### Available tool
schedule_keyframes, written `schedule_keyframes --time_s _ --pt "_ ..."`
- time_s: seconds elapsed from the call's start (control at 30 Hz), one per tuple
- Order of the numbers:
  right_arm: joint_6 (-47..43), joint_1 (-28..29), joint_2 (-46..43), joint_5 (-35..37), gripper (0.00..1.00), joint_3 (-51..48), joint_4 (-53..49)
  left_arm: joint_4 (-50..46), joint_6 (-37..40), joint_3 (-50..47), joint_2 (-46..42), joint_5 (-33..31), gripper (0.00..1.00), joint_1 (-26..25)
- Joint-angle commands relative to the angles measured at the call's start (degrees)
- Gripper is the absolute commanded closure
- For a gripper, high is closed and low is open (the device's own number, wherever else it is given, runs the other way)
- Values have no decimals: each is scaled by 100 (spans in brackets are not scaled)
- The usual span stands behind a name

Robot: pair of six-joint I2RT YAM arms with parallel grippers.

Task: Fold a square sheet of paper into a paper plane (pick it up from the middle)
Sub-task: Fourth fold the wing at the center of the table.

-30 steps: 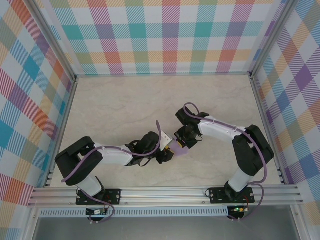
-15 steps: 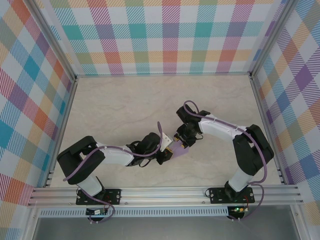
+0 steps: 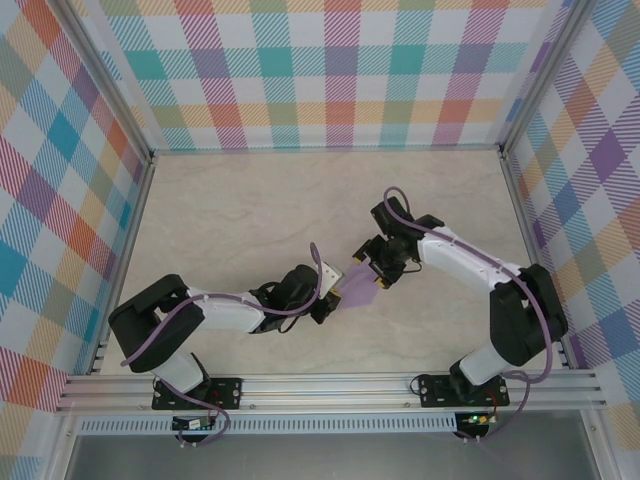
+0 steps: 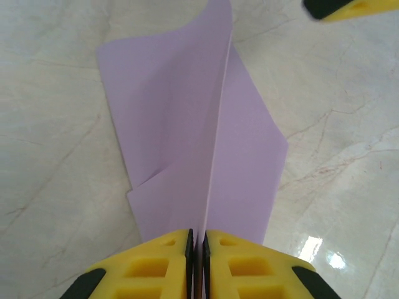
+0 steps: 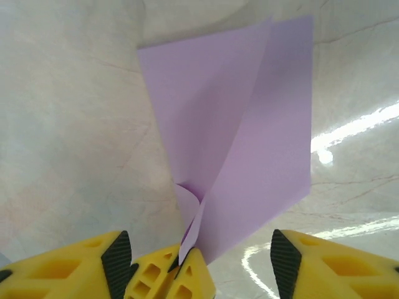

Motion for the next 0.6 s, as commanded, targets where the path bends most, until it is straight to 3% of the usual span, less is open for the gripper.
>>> schedule_keyframes --time_s 0.0,0.13,0.37,0.57 --pt "-514 -56 -282 252 29 60 -172 65 137 123 -83 -434 86 31" --pt "-816 -75 -500 116 23 -269 258 345 -144 91 -6 -470 86 25" --pt "-1085 -70 -785 -595 21 -1105 1469 550 -960 -99 185 169 85 -2" --pt "-1349 -70 -781 -945 22 -1364 1864 502 -1069 -9 384 629 85 -5"
